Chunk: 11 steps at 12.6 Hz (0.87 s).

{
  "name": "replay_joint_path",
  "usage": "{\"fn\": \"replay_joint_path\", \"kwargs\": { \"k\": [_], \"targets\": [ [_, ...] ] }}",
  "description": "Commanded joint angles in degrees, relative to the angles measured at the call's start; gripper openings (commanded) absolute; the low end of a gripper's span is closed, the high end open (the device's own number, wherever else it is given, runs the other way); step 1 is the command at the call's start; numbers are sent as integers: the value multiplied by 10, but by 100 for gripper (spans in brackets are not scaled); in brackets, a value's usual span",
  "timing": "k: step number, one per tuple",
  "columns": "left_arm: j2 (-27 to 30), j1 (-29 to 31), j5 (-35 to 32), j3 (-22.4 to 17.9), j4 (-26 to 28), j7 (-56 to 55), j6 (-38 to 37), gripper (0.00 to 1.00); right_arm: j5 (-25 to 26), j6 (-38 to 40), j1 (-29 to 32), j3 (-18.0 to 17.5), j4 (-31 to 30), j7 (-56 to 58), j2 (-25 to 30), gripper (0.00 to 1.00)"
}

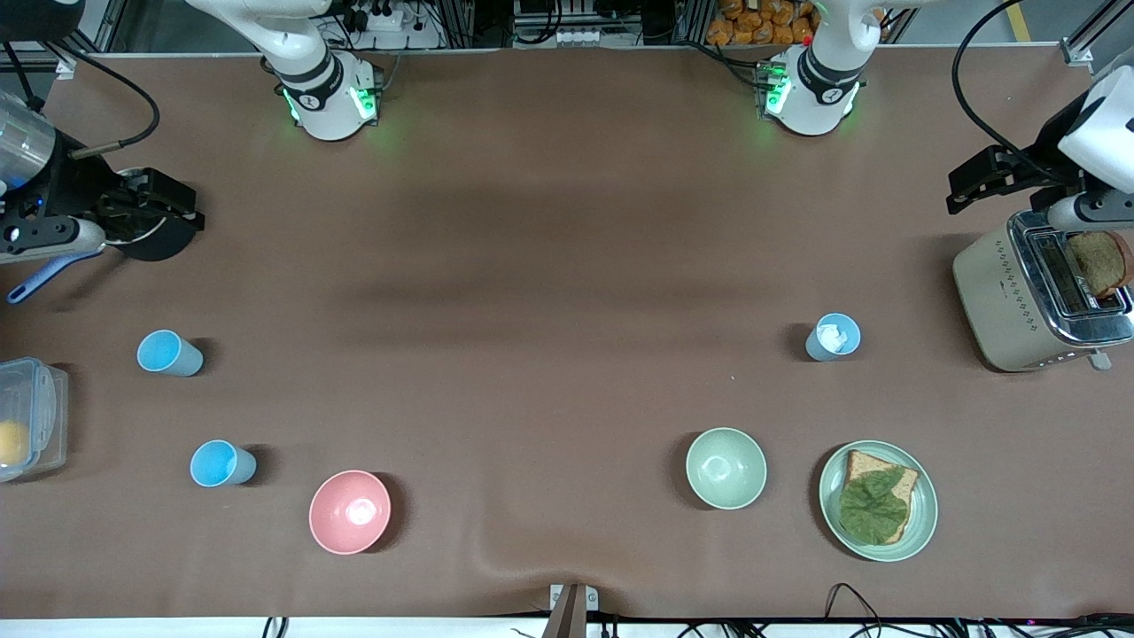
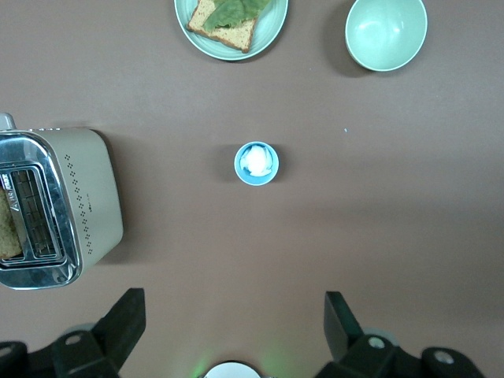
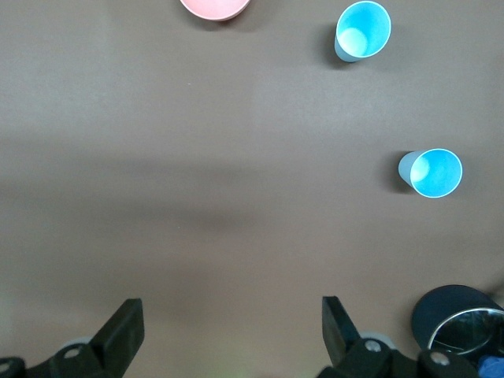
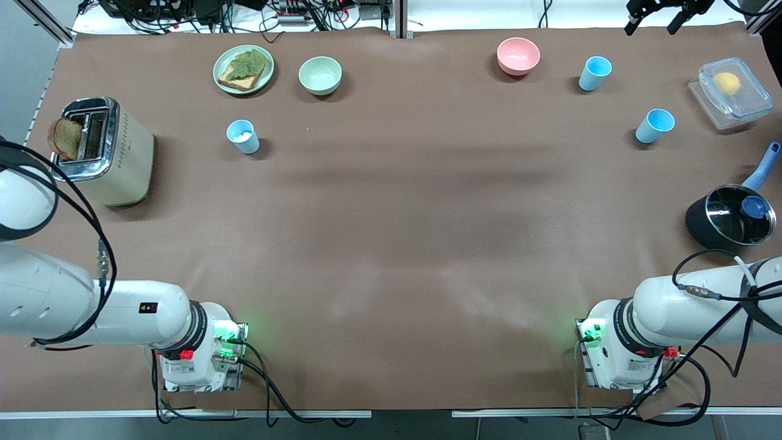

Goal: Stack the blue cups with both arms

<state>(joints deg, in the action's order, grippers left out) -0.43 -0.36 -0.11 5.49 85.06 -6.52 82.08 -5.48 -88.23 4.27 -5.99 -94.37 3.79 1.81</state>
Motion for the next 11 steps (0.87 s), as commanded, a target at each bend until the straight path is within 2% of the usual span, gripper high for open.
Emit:
{"fn": "replay_joint_path", "kwargs": {
  "k": [1,8,11],
  "targets": [
    [9,2,15,-3,-2,7,-3,100,5,1,-12,2,-1,-9,4,100],
    [3,6,28,-4,-2,14,-2,100,6,1,-13,2,1,-9,3,100],
    [-8,4,23,-4,17,13,32,100,5,1,-14,2,1,-9,3,100]
  ]
}}
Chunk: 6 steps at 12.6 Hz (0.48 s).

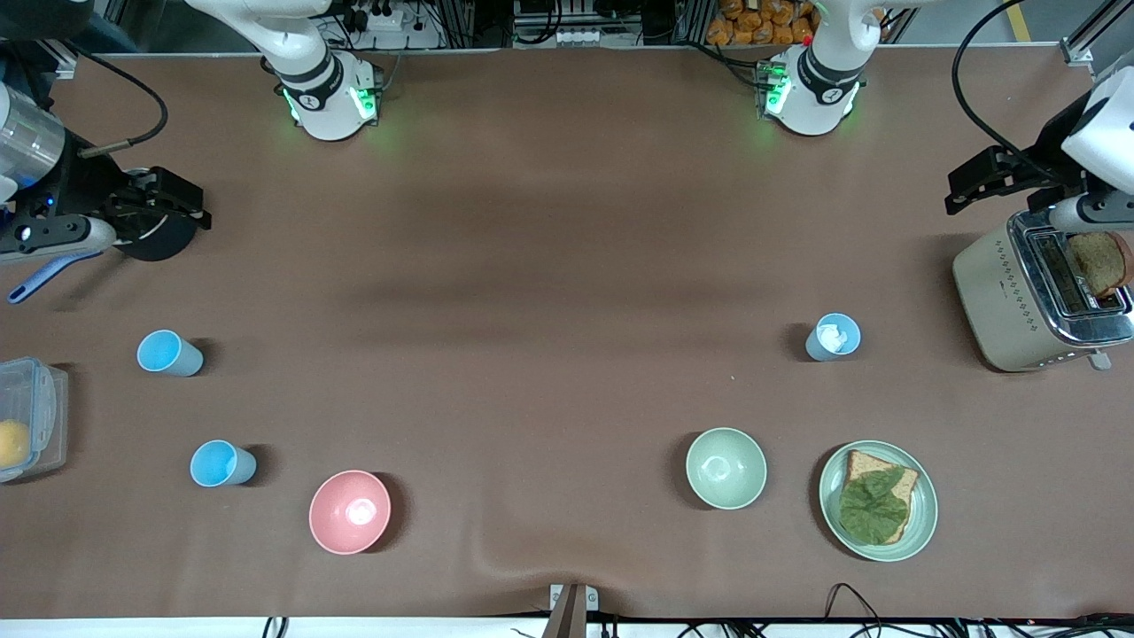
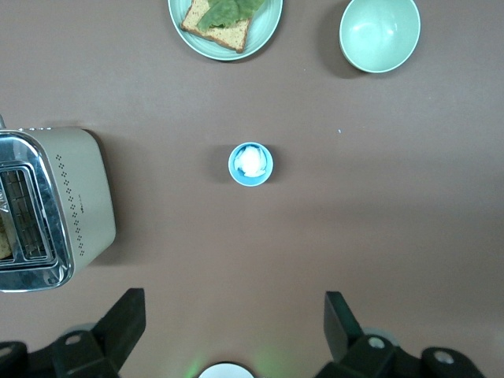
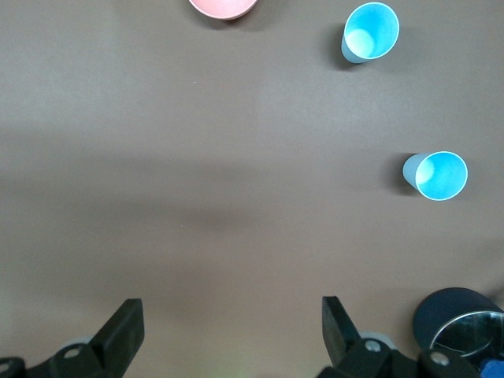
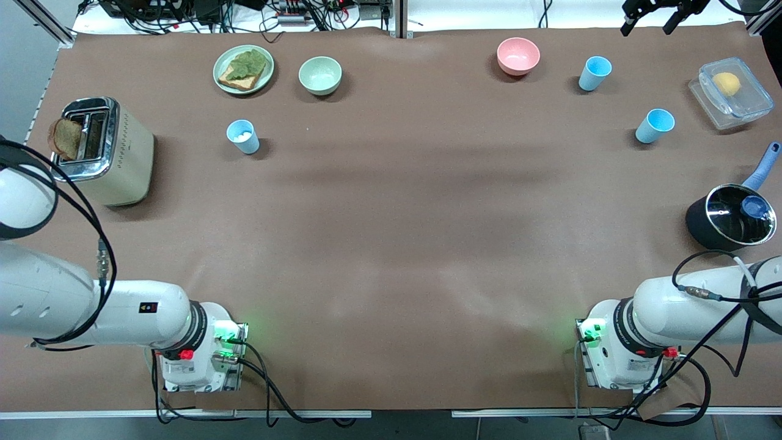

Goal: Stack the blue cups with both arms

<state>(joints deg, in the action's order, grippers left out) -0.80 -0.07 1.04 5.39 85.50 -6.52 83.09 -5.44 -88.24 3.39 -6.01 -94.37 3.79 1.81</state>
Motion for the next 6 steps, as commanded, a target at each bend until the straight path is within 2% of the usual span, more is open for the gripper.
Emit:
{"fn": "replay_joint_path", "kwargs": {
  "k": [1,6],
  "targets": [
    [-3,3,12,-3,38,13,53,100,4,1,-6,2,1,-9,3,100],
    [4,9,6,-3,190,14,220,100,5,1,-6,2,1,-9,2,100]
  ]
}}
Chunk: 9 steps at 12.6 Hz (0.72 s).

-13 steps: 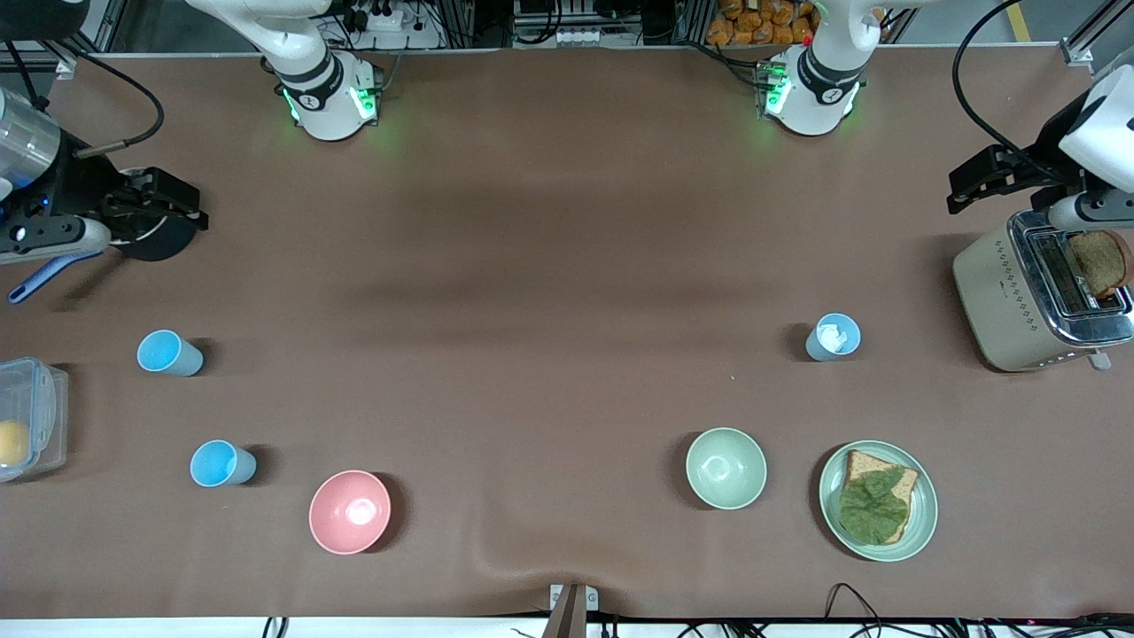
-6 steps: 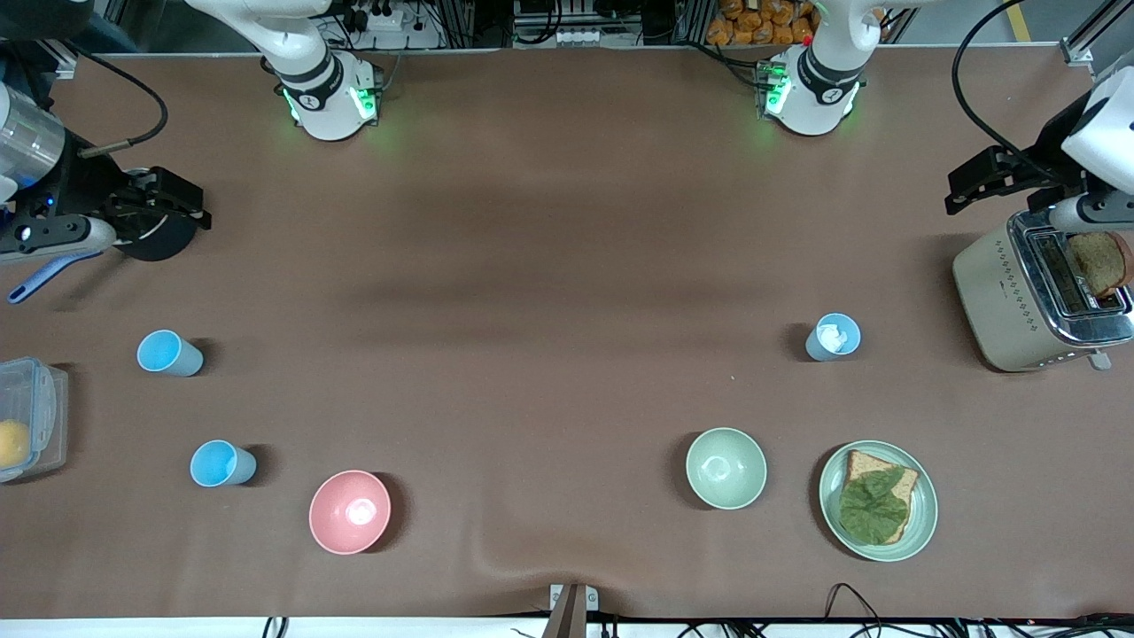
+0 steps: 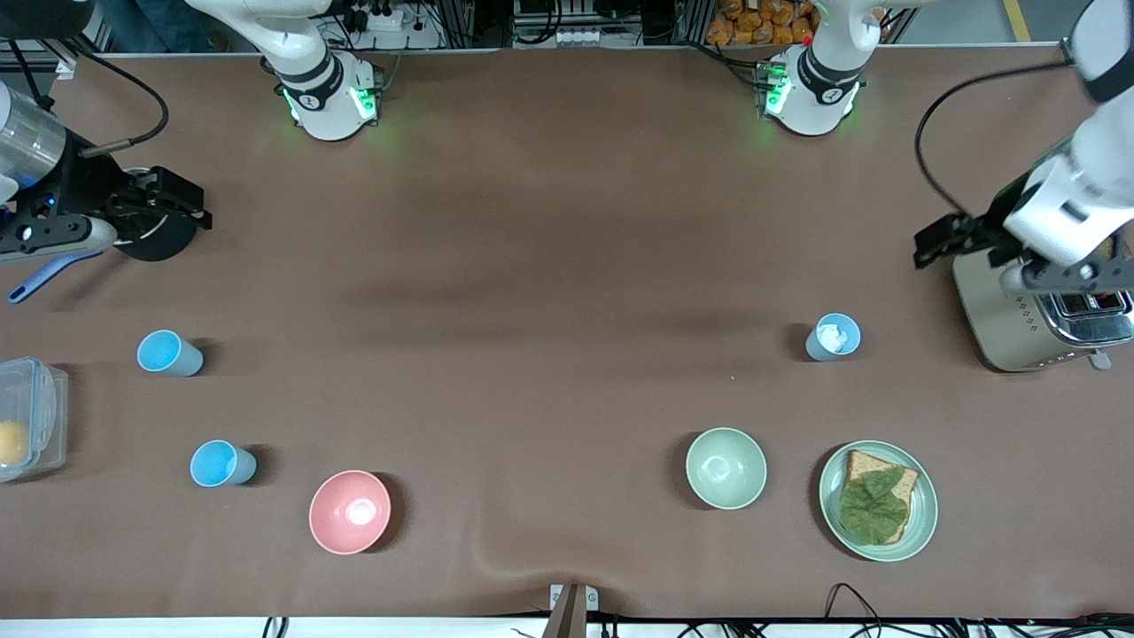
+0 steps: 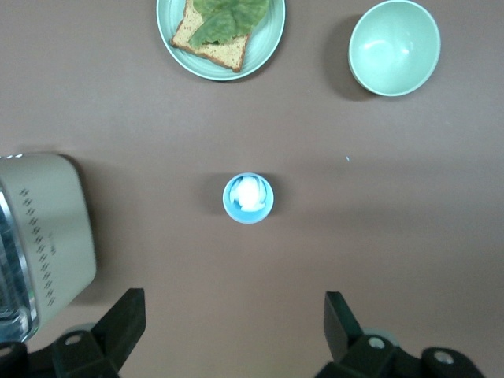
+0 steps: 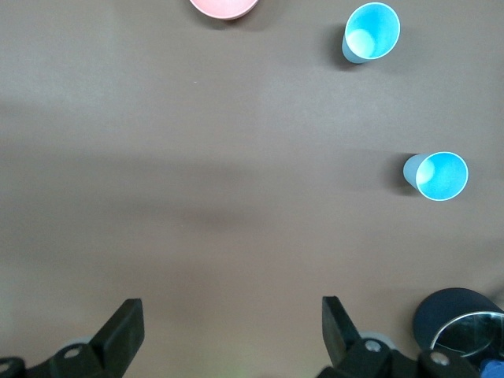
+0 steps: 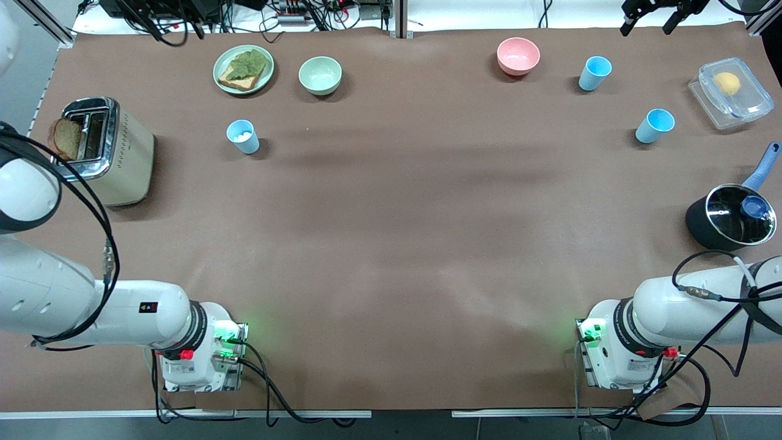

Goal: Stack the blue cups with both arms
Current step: 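Reach the left gripper down to the blue cup holding tissue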

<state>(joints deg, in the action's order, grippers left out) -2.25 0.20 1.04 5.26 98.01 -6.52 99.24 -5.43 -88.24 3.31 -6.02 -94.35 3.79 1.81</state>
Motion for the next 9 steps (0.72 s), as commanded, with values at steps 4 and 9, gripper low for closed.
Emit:
{"fn": "replay_joint_path", "kwargs": {
  "k": [4,9],
  "targets": [
    [9,7,6,-1,179,14,194,100,4,1,-5,2,0,-9,1,100],
    [-50,26,5,-1,257,16,320,100,4,3,0,3,-4,-3,0,100]
  ]
}}
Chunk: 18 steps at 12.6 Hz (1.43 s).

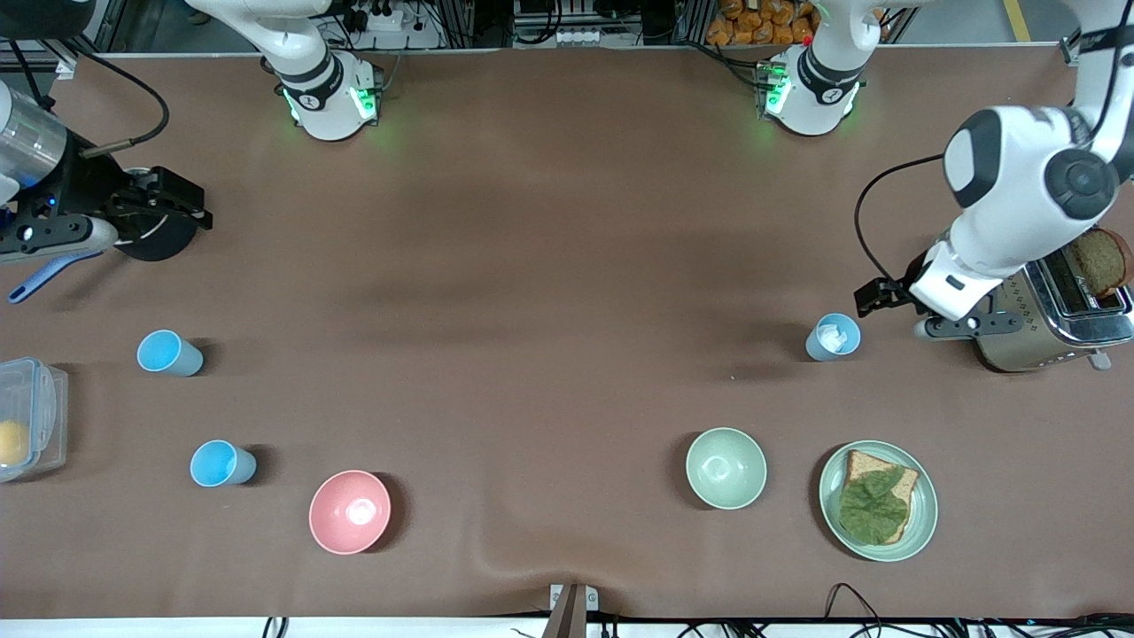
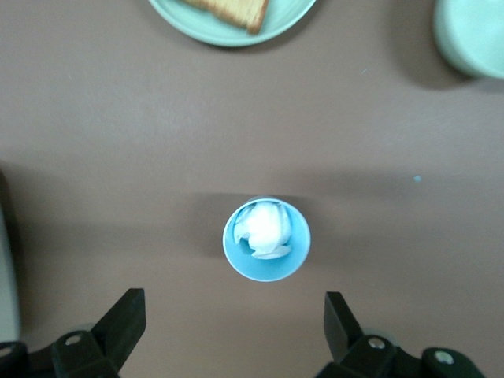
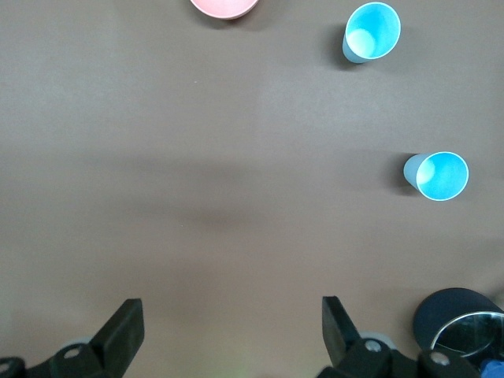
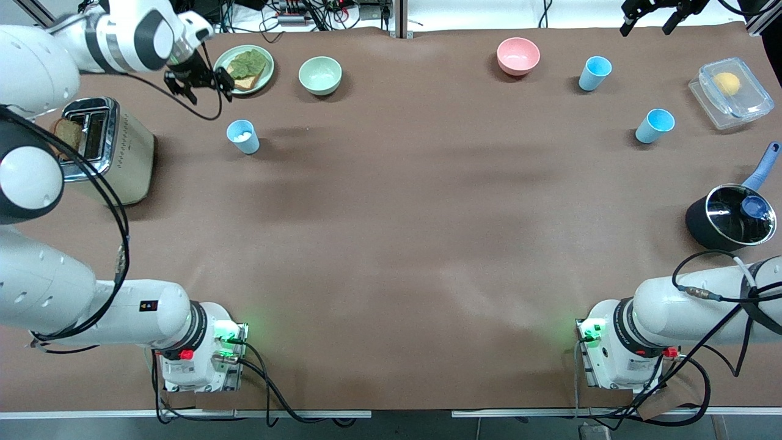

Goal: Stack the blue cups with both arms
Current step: 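Reach the left gripper down to the blue cup holding tissue, then grasp the tissue cup with the left gripper while the right gripper reaches another cup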

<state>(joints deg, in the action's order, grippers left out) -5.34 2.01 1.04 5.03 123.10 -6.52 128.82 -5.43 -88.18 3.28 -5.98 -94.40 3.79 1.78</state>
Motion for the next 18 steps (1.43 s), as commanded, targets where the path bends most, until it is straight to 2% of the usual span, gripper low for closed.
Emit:
{"fn": "replay_joint_path", "kwargs": {
  "k": [1,4,5,6,7,9,11,12,13,14,15,18],
  "targets": [
    [-39,14,6,2,6,16,37,100,5,16,2,4,-4,-2,0,100],
    [-83,26,5,2,5,16,79,100,7,37,24,4,-3,-2,-23,100],
    [-91,27,5,2,5,16,91,90,23,62,25,4,-5,8,-40,100],
    [-101,27,5,2,6,16,102,83,54,102,27,5,-3,12,-78,100],
    [-107,27,5,2,6,16,105,83,78,107,34,6,3,16,-123,100],
    [-109,27,5,2,10,16,105,76,91,104,63,7,39,72,-210,100],
    [-114,26,5,3,14,16,105,60,145,103,71,8,90,157,-268,100],
    [-117,25,5,3,14,16,106,45,174,96,73,7,98,182,-281,100],
    [-121,23,5,4,13,16,108,23,183,67,81,7,97,231,-283,100],
    [-128,23,6,5,11,15,112,6,182,31,88,7,92,288,-284,100],
    [-136,22,6,7,9,14,121,0,182,-11,98,7,85,319,-291,100],
    [-145,-3,7,8,-5,12,124,0,183,-113,108,8,35,322,-295,100]
  ]
}}
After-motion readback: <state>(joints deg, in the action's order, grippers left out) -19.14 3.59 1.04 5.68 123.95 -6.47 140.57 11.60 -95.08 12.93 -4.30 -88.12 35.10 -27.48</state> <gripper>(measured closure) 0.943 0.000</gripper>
